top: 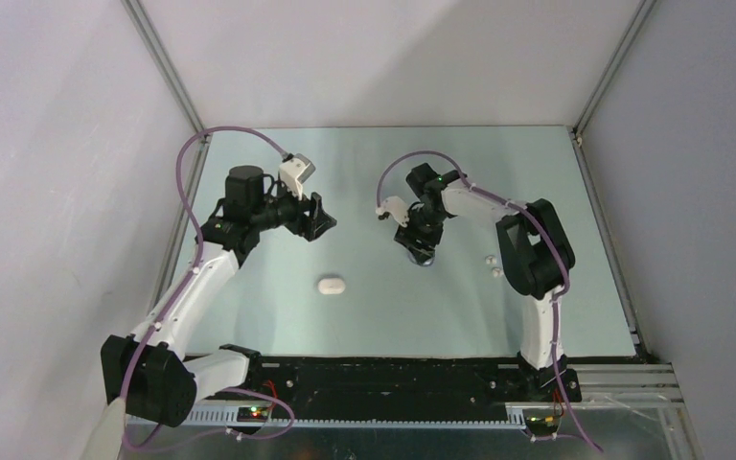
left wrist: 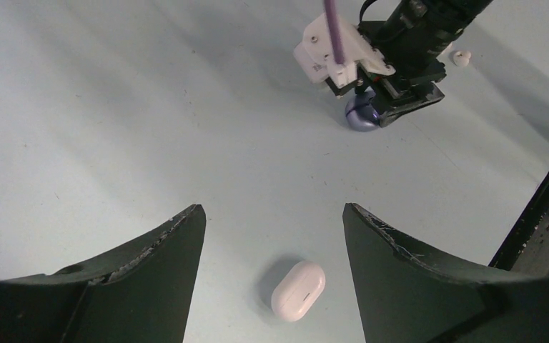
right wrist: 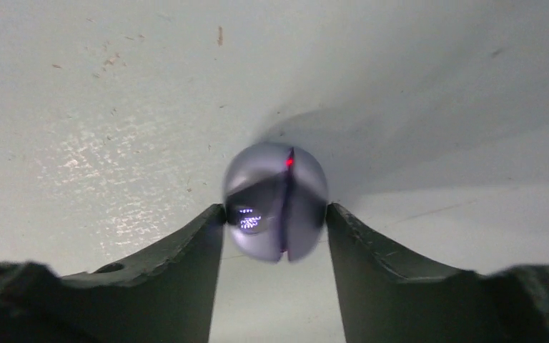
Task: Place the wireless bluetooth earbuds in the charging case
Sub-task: Close the charging case at the center of the board, then pick up the charging case at the center of the board.
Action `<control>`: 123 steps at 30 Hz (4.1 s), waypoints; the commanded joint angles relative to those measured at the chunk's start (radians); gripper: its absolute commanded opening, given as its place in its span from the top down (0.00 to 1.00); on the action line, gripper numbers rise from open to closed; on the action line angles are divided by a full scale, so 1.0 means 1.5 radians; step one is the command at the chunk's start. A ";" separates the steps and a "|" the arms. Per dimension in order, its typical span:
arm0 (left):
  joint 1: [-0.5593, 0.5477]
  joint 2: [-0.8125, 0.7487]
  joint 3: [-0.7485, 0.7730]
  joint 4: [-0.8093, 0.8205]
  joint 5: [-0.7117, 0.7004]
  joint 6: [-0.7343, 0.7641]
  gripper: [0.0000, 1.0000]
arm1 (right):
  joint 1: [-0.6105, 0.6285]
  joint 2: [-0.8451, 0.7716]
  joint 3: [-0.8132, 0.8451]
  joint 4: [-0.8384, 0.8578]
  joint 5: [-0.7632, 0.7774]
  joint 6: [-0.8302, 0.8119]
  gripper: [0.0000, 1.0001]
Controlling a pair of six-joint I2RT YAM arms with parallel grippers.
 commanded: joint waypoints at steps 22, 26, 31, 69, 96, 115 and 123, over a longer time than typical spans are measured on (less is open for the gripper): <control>0.006 -0.036 0.030 -0.020 -0.148 0.039 0.24 | -0.108 -0.234 -0.063 0.147 -0.029 0.104 0.09; 0.006 -0.046 0.024 -0.028 -0.182 0.079 0.21 | -0.187 -0.359 -0.164 0.304 -0.033 0.271 0.01; 0.035 0.003 0.019 -0.093 -0.208 0.013 0.01 | -0.219 -0.332 -0.147 0.242 -0.216 0.321 0.06; 0.253 -0.110 -0.151 -0.130 -0.159 -0.422 0.14 | 0.289 0.088 0.064 0.315 -0.091 0.060 0.47; 0.025 0.110 0.023 0.571 0.324 -0.516 0.15 | 0.138 -0.405 -0.164 0.539 0.009 0.066 0.73; -0.010 0.170 0.111 0.362 0.297 -0.412 0.42 | 0.154 -0.411 -0.172 0.632 0.020 0.042 0.74; -0.011 0.187 0.121 0.382 0.335 -0.419 0.66 | 0.159 -0.403 -0.172 0.651 0.030 0.034 0.74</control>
